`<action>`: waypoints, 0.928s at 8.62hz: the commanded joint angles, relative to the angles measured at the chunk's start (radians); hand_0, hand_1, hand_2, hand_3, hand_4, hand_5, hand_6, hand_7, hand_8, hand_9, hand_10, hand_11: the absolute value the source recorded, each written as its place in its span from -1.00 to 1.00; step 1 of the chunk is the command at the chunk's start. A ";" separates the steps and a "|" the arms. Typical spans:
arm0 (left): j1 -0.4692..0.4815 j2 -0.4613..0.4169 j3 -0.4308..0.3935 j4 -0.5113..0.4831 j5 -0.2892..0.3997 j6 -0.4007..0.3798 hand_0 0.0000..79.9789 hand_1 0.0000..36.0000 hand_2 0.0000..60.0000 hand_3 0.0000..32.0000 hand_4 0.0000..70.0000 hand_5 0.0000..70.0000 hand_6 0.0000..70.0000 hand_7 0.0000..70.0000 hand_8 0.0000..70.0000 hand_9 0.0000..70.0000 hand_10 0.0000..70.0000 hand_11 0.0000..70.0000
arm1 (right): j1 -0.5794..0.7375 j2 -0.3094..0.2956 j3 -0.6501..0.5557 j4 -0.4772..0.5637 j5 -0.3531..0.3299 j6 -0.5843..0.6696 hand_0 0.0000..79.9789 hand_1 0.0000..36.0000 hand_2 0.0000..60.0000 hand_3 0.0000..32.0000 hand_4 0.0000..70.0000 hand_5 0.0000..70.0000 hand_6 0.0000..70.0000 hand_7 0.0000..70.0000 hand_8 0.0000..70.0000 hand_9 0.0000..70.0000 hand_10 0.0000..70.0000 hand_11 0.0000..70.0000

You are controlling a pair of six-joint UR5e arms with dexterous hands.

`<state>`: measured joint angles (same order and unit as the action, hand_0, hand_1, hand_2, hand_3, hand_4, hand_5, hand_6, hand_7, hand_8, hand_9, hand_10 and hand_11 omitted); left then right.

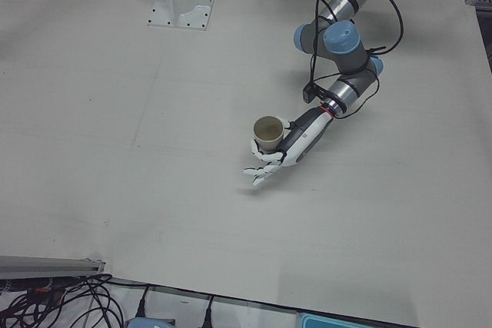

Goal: Pour water

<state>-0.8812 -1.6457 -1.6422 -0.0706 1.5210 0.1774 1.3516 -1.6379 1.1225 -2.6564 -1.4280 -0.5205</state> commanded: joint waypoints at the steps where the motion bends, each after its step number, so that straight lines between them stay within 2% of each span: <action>1: 0.001 0.014 0.114 -0.098 -0.040 0.008 1.00 1.00 1.00 -1.00 1.00 1.00 -0.58 -0.35 -0.76 -0.81 -0.75 -0.54 | -0.002 0.036 -0.270 0.251 0.112 0.011 1.00 1.00 -0.19 -1.00 -1.00 -0.91 -0.31 -0.69 -0.42 -0.56 -0.57 -0.22; 2: 0.001 0.014 0.122 -0.104 -0.041 0.007 1.00 1.00 1.00 -1.00 1.00 1.00 -0.59 -0.35 -0.75 -0.81 -0.75 -0.54 | -0.002 0.041 -0.268 0.250 0.113 0.037 1.00 1.00 -1.00 -1.00 -1.00 -1.00 -0.73 -1.00 -0.94 -1.00 -0.95 -0.79; 3: -0.001 0.017 0.125 -0.106 -0.042 0.008 1.00 1.00 1.00 -1.00 1.00 1.00 -0.58 -0.35 -0.75 -0.81 -0.75 -0.54 | -0.002 0.049 -0.270 0.250 0.112 0.059 1.00 0.79 -1.00 -0.96 -1.00 -1.00 -0.89 -1.00 -1.00 -1.00 -1.00 -1.00; 4: 0.001 0.017 0.148 -0.121 -0.042 0.008 1.00 1.00 1.00 -1.00 1.00 1.00 -0.59 -0.36 -0.75 -0.81 -0.75 -0.54 | -0.005 0.052 -0.267 0.250 0.112 0.068 0.93 0.26 -1.00 -0.91 -1.00 -1.00 -0.92 -1.00 -1.00 -1.00 -1.00 -1.00; 5: 0.002 0.014 0.191 -0.151 -0.042 0.008 1.00 1.00 1.00 -1.00 1.00 1.00 -0.59 -0.37 -0.75 -0.82 -0.75 -0.54 | -0.003 0.087 -0.268 0.246 0.106 0.079 0.70 0.06 -1.00 -0.69 -1.00 -1.00 -0.97 -1.00 -1.00 -1.00 -1.00 -1.00; 6: 0.004 0.006 0.231 -0.175 -0.042 0.008 1.00 1.00 1.00 -1.00 1.00 1.00 -0.58 -0.36 -0.75 -0.81 -0.75 -0.54 | -0.005 0.119 -0.268 0.242 0.104 0.103 0.58 -0.05 -1.00 0.01 -1.00 -1.00 -1.00 -1.00 -1.00 -1.00 -1.00 -1.00; 7: 0.004 0.004 0.261 -0.196 -0.056 0.010 1.00 1.00 1.00 -1.00 1.00 1.00 -0.57 -0.35 -0.74 -0.81 -0.75 -0.54 | -0.006 0.151 -0.267 0.236 0.103 0.141 0.58 -0.07 -1.00 0.42 -1.00 -1.00 -1.00 -1.00 -1.00 -1.00 -1.00 -1.00; 8: 0.004 0.006 0.277 -0.201 -0.065 0.011 1.00 1.00 1.00 -1.00 1.00 1.00 -0.57 -0.35 -0.74 -0.81 -0.74 -0.53 | -0.008 0.159 -0.253 0.231 0.104 0.154 0.57 -0.08 -1.00 0.61 -1.00 -1.00 -1.00 -1.00 -1.00 -1.00 -1.00 -1.00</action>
<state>-0.8781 -1.6382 -1.4146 -0.2443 1.4735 0.1862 1.3465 -1.5188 0.8552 -2.4154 -1.3234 -0.4113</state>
